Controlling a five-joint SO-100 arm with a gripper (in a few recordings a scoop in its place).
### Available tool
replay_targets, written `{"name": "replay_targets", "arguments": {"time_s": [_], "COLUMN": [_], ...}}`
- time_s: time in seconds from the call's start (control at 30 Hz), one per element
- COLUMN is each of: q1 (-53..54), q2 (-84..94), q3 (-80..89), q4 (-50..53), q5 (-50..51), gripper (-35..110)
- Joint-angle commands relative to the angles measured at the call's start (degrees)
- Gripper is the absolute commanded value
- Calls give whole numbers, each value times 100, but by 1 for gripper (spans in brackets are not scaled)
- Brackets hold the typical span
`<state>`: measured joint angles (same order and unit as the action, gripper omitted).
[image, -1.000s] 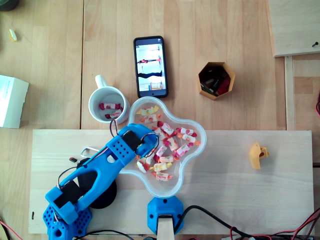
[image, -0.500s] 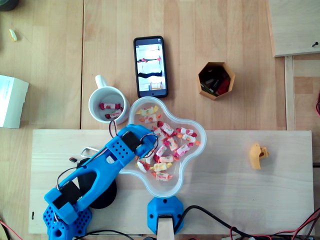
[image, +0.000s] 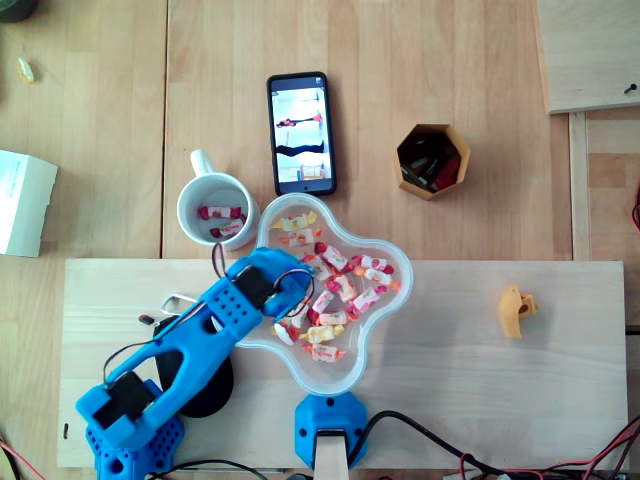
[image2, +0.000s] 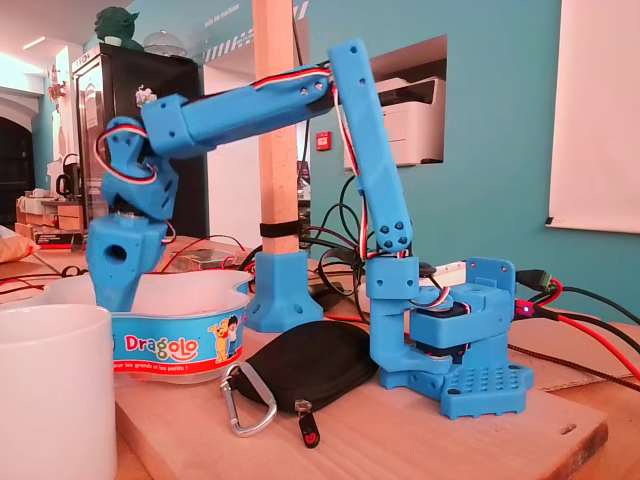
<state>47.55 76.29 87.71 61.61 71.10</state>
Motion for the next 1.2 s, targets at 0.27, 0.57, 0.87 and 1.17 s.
{"name": "replay_targets", "arguments": {"time_s": [0.27,0.57,0.87,1.17], "q1": [105,9,-483,-914], "q2": [1160,1793,1872,2048], "q3": [-105,-88,-114,-158], "q4": [53,53,53,44], "q5": [149,158,176,457], "gripper": [-3,-3,-3,-3]}}
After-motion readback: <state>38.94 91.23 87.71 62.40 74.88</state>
